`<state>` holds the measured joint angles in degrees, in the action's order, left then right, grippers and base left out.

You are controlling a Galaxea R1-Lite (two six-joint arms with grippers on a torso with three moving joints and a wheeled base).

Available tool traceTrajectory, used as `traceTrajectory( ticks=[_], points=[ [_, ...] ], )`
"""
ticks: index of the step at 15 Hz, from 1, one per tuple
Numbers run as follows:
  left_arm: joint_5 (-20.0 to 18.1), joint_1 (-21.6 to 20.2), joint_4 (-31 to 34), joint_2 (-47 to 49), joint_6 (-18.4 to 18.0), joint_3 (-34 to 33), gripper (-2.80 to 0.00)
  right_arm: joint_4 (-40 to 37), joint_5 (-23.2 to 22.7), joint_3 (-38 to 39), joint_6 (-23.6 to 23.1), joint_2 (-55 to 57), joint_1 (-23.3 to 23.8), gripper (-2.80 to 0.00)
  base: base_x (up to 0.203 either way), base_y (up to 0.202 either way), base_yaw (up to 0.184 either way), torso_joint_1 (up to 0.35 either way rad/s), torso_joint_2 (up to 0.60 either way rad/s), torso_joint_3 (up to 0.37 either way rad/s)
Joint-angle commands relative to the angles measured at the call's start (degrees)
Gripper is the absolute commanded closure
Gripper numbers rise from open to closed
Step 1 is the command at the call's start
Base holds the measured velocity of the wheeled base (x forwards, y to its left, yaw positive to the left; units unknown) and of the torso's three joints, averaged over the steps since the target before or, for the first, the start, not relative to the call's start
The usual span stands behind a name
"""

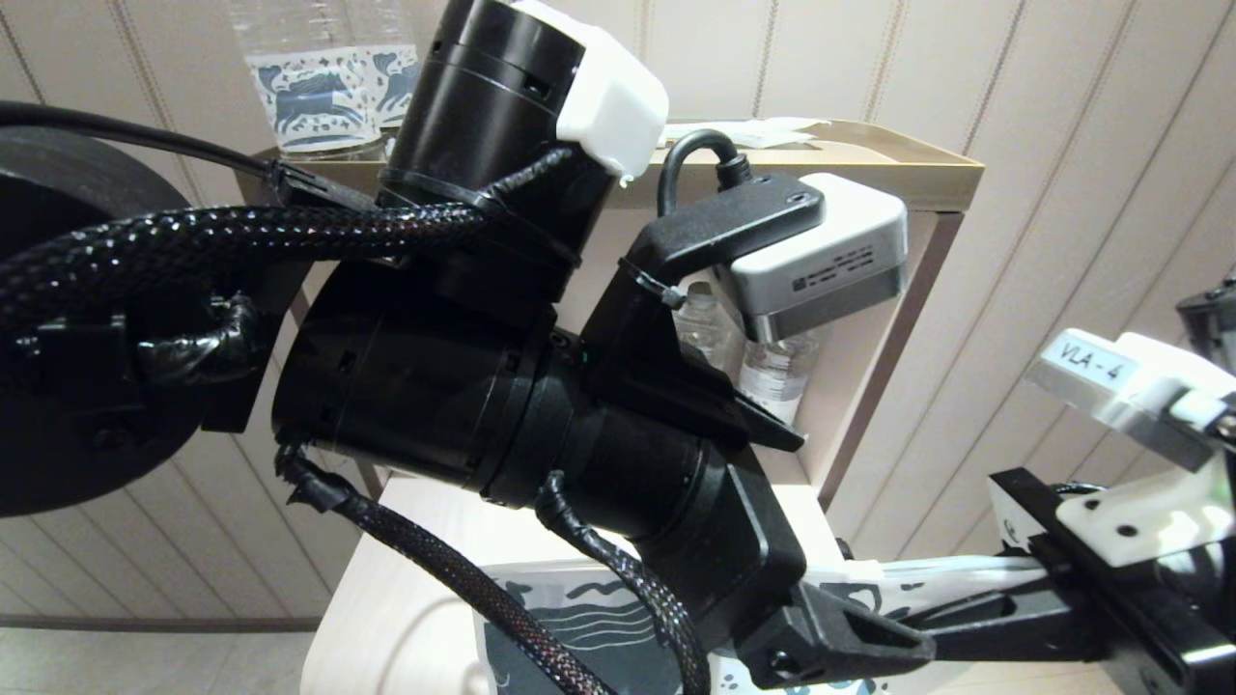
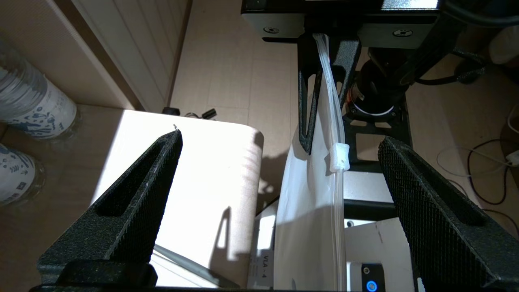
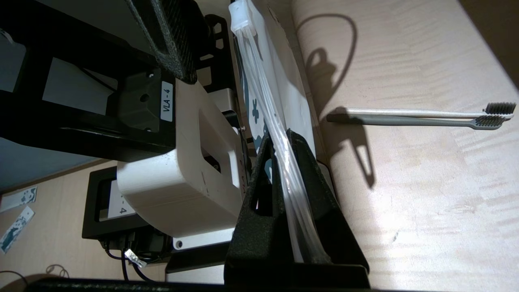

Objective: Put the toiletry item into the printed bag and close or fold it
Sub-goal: Open the storage bag

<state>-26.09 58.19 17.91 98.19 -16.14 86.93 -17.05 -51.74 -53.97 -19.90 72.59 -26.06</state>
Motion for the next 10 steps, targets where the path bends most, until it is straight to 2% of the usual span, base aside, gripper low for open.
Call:
traceTrajectory(
  ticks=[1,10],
  points=[
    [-0.08,0.5,0.11,0.33,-0.12,-0.01,-2.8,-0.08,-0.29,-0.08,-0.14,0.0,0.05,0.0,0.0,0.0,0.0,0.0,0.0,0.0],
    [0.7,1.05,1.93,-0.37,-0.91,0.78,-2.8,-0.08,-0.21,0.0,-0.14,0.01,0.14,0.0,0.0,0.0,0.0,0.0,0.0,0.0]
  ],
)
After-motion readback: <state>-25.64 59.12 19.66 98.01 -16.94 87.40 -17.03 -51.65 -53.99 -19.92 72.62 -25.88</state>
